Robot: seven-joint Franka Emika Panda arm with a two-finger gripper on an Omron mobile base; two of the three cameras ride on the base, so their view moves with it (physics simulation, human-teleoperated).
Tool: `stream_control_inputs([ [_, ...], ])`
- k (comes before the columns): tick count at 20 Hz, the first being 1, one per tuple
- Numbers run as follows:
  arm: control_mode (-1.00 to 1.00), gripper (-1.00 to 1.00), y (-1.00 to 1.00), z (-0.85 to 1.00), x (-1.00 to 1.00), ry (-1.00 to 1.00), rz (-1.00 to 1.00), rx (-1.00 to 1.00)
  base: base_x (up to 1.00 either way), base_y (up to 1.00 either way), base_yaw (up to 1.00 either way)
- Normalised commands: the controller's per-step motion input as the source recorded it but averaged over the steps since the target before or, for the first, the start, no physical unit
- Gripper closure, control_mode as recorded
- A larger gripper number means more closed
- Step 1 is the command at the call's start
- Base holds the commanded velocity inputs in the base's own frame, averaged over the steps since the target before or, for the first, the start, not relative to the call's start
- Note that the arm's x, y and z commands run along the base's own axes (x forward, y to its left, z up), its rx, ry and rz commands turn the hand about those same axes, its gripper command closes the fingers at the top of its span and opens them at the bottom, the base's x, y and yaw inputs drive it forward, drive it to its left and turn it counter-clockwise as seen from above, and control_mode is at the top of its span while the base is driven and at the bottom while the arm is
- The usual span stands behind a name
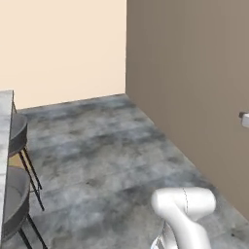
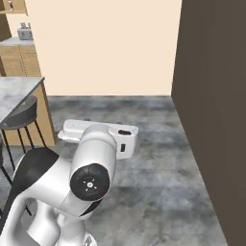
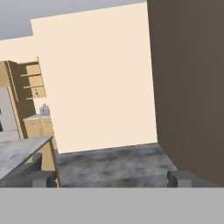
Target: Open the cabinet directly in front. Then move the liquor and the cup to the dining counter with the candle on it.
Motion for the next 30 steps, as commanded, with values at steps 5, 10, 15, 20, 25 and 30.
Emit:
stream_control_inputs([
  [5, 1.00, -1.00, 0.00, 0.00, 0.00, 0.00, 0.00, 0.00, 1.00, 0.38, -0.10],
  [10, 1.00, -1.00, 0.00, 0.00, 0.00, 0.00, 0.00, 0.00, 1.00, 0.46, -0.03],
  [15, 1.00, -1.00, 0.00, 0.00, 0.00, 0.00, 0.00, 0.00, 1.00, 0.41, 0.01],
  [20, 1.00, -1.00, 0.00, 0.00, 0.00, 0.00, 0.00, 0.00, 1.00, 0.24, 0.12],
  [25, 1.00, -1.00, 0.00, 0.00, 0.00, 0.00, 0.00, 0.00, 1.00, 0.31, 0.04],
  [30, 1.00, -1.00, 0.00, 0.00, 0.00, 0.00, 0.00, 0.00, 1.00, 0.34, 0.00],
])
